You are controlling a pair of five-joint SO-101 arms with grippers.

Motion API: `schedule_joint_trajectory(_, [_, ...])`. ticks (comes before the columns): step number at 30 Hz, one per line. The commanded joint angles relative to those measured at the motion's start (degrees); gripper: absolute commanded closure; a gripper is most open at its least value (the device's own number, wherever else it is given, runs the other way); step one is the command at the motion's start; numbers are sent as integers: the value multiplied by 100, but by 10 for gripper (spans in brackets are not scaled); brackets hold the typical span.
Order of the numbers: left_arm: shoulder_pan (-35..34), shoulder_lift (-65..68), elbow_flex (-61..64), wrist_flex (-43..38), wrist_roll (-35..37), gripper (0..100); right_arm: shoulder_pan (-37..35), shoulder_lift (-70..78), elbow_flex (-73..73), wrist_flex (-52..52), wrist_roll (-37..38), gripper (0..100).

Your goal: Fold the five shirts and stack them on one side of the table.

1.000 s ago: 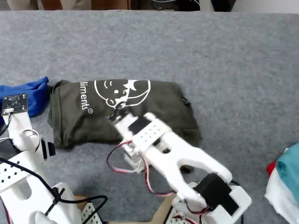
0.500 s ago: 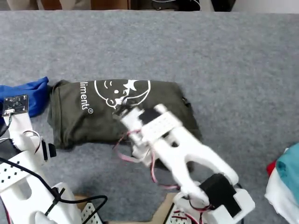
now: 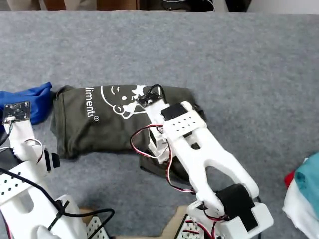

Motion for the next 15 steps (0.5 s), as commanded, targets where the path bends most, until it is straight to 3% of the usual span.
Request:
schedule_joint_trajectory(1, [62, -84, -26, 44, -18, 807, 101, -233, -224, -44, -387, 908])
schedule_joint_trajectory(7, [53, -84, -26, 53, -18, 807, 101, -233, -163, -62, -1204, 908])
schedule_joint_trajectory(15, [26, -84, -26, 53, -18, 807, 92, -242, 462, -853, -1582, 907])
